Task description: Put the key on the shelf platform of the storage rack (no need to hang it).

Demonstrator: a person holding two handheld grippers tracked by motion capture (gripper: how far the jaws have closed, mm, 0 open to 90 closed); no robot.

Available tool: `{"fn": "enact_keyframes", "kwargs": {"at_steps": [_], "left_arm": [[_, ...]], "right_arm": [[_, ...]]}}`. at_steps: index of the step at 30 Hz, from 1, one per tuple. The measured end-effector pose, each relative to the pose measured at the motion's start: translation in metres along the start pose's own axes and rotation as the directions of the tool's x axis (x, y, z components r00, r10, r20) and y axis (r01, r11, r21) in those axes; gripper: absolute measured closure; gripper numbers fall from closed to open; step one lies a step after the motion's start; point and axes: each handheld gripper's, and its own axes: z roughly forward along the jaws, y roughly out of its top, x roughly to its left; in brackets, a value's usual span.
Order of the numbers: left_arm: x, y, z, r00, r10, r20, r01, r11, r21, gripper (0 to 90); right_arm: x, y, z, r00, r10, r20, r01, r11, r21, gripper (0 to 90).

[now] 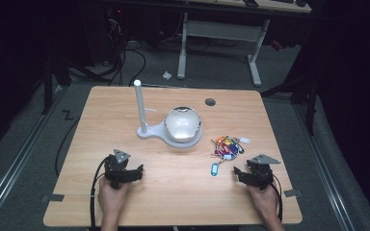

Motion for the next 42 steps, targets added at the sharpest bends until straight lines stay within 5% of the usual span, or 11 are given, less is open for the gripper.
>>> {"fn": "enact_keyframes", "kwargs": {"at_steps": [19, 23, 26, 34, 42], "left_arm": [[0.000, 0.000, 0.000, 1.0000, -0.002, -0.001, 0.002, 1.0000, 0.000, 15.0], [0.000, 0.000, 0.000, 1.0000, -0.002, -0.001, 0.002, 1.0000, 0.000, 15.0], [0.000, 0.000, 0.000, 1.0000, 0.001, 0.000, -0.001, 1.0000, 0.000, 15.0], [0.000, 0.000, 0.000, 1.0000, 0.000, 0.000, 0.000, 1.0000, 0.000, 15.0], [0.000, 0.000, 0.000, 1.0000, -0.001, 0.000, 0.001, 1.0000, 0.000, 15.0]], "right_arm": [[0.003, 0.000, 0.000, 0.9999, -0.006, -0.011, 0.006, 1.000, -0.005, 30.2], [0.005, 0.008, -0.001, 0.9991, 0.016, 0.039, -0.017, 1.000, 0.020, 32.3], [0.009, 0.021, 0.000, 0.9970, -0.025, 0.073, 0.020, 0.997, 0.068, 35.3], [0.008, 0.042, 0.002, 0.9999, 0.012, 0.009, -0.012, 0.998, 0.055, 35.2], [0.006, 0.052, 0.009, 0.9998, 0.020, 0.004, -0.021, 0.998, 0.060, 35.5]]}}
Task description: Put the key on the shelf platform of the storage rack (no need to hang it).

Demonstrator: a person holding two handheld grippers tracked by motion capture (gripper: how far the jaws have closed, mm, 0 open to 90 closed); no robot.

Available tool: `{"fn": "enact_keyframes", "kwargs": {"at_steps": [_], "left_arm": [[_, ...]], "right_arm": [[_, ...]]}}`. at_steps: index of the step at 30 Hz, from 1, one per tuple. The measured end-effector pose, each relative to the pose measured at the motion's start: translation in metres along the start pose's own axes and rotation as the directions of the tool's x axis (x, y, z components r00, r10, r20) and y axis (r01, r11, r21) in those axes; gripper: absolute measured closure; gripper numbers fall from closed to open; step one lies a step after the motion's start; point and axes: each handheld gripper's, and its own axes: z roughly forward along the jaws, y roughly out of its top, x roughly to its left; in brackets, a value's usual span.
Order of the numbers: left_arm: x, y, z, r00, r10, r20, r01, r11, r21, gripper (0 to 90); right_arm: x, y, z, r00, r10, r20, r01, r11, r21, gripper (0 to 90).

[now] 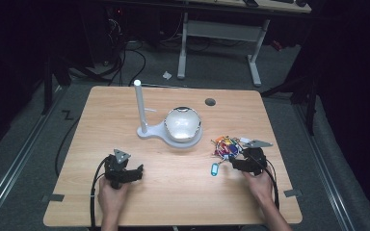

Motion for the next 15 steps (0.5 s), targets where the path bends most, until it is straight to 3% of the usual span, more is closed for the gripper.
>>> {"fn": "enact_keyframes", "kwargs": {"at_steps": [5, 15], "left_arm": [[0.000, 0.000, 0.000, 1.0000, 0.001, 0.000, -0.001, 1.0000, 0.000, 15.0], [0.000, 0.000, 0.000, 1.0000, 0.001, 0.000, -0.001, 1.0000, 0.000, 15.0]], "right_arm": [[-0.003, 0.008, 0.003, 0.9993, 0.023, -0.030, -0.023, 1.000, -0.014, 37.4], [-0.005, 0.024, 0.008, 0.9989, 0.009, -0.045, -0.009, 1.000, -0.010, 37.9]]}}
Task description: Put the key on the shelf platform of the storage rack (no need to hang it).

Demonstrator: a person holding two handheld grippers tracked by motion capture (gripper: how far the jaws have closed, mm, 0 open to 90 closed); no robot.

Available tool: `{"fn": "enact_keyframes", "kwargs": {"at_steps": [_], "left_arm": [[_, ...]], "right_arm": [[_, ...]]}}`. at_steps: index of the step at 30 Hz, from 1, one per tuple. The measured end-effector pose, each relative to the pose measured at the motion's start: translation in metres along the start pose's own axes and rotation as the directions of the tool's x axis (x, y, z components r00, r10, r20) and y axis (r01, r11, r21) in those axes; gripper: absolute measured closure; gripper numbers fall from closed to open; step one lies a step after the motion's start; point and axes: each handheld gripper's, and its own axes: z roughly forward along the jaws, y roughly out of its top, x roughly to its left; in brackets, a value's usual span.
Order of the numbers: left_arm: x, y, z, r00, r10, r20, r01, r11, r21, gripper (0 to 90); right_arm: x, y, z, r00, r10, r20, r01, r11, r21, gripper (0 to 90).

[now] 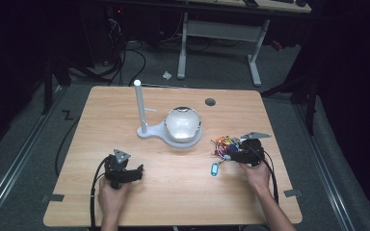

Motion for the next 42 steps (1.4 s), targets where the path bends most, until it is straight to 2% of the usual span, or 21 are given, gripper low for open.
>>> {"fn": "enact_keyframes", "kwargs": {"at_steps": [11, 20, 27, 32, 38, 42], "left_arm": [[0.000, 0.000, 0.000, 1.0000, 0.000, 0.000, 0.000, 1.0000, 0.000, 15.0], [0.000, 0.000, 0.000, 1.0000, -0.001, 0.000, 0.001, 1.0000, 0.000, 15.0], [0.000, 0.000, 0.000, 1.0000, 0.000, 0.000, 0.000, 1.0000, 0.001, 15.0], [0.000, 0.000, 0.000, 1.0000, -0.001, 0.000, 0.001, 1.0000, 0.000, 15.0], [0.000, 0.000, 0.000, 1.0000, 0.000, 0.000, 0.000, 1.0000, 0.000, 15.0], [0.000, 0.000, 0.000, 1.0000, 0.000, 0.000, 0.000, 1.0000, 0.000, 15.0]], "right_arm": [[0.001, 0.014, 0.014, 0.9994, -0.012, -0.033, 0.012, 1.000, -0.005, 40.7], [0.001, 0.020, 0.031, 0.9992, -0.022, -0.034, 0.023, 0.999, 0.026, 41.6], [-0.001, 0.018, 0.042, 0.9994, -0.013, -0.032, 0.014, 0.999, 0.038, 43.2], [-0.002, 0.016, 0.046, 0.9992, -0.023, -0.031, 0.025, 0.998, 0.051, 44.5], [-0.002, 0.015, 0.051, 0.9991, -0.029, -0.031, 0.031, 0.998, 0.061, 50.0], [0.001, 0.014, 0.053, 0.9972, -0.075, -0.004, 0.075, 0.995, 0.073, 57.8]]}}
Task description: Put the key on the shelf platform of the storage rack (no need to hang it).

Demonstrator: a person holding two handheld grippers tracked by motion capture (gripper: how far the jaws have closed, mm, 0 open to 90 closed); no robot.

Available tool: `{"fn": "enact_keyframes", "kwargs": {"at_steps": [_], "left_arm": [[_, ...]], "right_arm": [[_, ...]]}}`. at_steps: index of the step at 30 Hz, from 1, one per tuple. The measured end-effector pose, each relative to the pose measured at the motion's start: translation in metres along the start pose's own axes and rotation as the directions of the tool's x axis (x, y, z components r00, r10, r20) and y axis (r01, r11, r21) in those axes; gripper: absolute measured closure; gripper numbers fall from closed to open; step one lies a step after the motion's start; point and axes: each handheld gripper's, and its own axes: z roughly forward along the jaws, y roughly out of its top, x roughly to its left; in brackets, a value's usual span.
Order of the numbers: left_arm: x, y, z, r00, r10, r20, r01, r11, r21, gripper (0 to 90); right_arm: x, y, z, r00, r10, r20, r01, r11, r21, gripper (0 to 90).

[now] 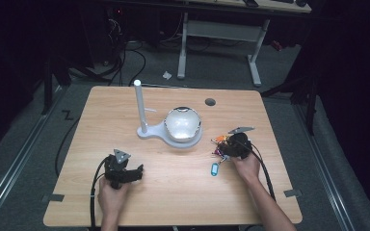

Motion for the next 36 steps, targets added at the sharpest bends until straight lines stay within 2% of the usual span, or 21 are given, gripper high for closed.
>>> {"fn": "enact_keyframes", "kwargs": {"at_steps": [6, 7, 13, 16, 22, 28, 29, 32, 33, 36], "left_arm": [[0.000, 0.000, 0.000, 1.0000, -0.001, -0.001, 0.001, 1.0000, 0.000, 15.0], [0.000, 0.000, 0.000, 1.0000, -0.001, 0.000, 0.001, 1.0000, 0.000, 15.0], [0.000, 0.000, 0.000, 1.0000, -0.001, -0.001, 0.001, 1.0000, 0.000, 15.0], [0.000, 0.000, 0.000, 1.0000, -0.002, -0.001, 0.002, 1.0000, 0.000, 15.0], [0.000, 0.000, 0.000, 1.0000, 0.000, 0.000, 0.000, 1.0000, 0.000, 15.0], [0.000, 0.000, 0.000, 1.0000, -0.001, 0.000, 0.001, 1.0000, 0.000, 15.0], [0.000, 0.000, 0.000, 1.0000, -0.001, 0.000, 0.001, 1.0000, 0.000, 15.0], [0.000, 0.000, 0.000, 1.0000, -0.002, -0.001, 0.002, 1.0000, 0.000, 15.0], [0.000, 0.000, 0.000, 1.0000, -0.001, -0.001, 0.001, 1.0000, 0.000, 15.0], [0.000, 0.000, 0.000, 1.0000, 0.000, 0.000, 0.000, 1.0000, 0.000, 15.0]], "right_arm": [[0.001, -0.001, -0.001, 0.9987, -0.048, 0.019, 0.048, 0.999, 0.001, 67.2], [0.001, -0.001, -0.001, 0.9973, -0.068, 0.025, 0.068, 0.998, 0.005, 74.6], [0.002, -0.001, -0.002, 0.9965, -0.080, 0.022, 0.080, 0.997, 0.006, 76.9], [0.000, -0.002, -0.002, 0.9977, -0.068, 0.005, 0.068, 0.998, -0.003, 77.5], [0.002, -0.002, -0.007, 0.9961, -0.087, 0.017, 0.087, 0.996, -0.020, 78.7], [-0.001, 0.001, -0.019, 0.9975, -0.071, -0.006, 0.070, 0.995, -0.069, 79.4], [-0.002, 0.002, -0.027, 0.9982, -0.057, -0.015, 0.056, 0.995, -0.084, 79.7], [-0.004, 0.002, -0.032, 0.9986, -0.048, -0.022, 0.046, 0.994, -0.096, 80.0], [-0.006, 0.002, -0.040, 0.9988, -0.039, -0.031, 0.035, 0.993, -0.108, 80.7], [-0.009, 0.002, -0.049, 0.9988, -0.027, -0.041, 0.022, 0.991, -0.129, 80.9]]}}
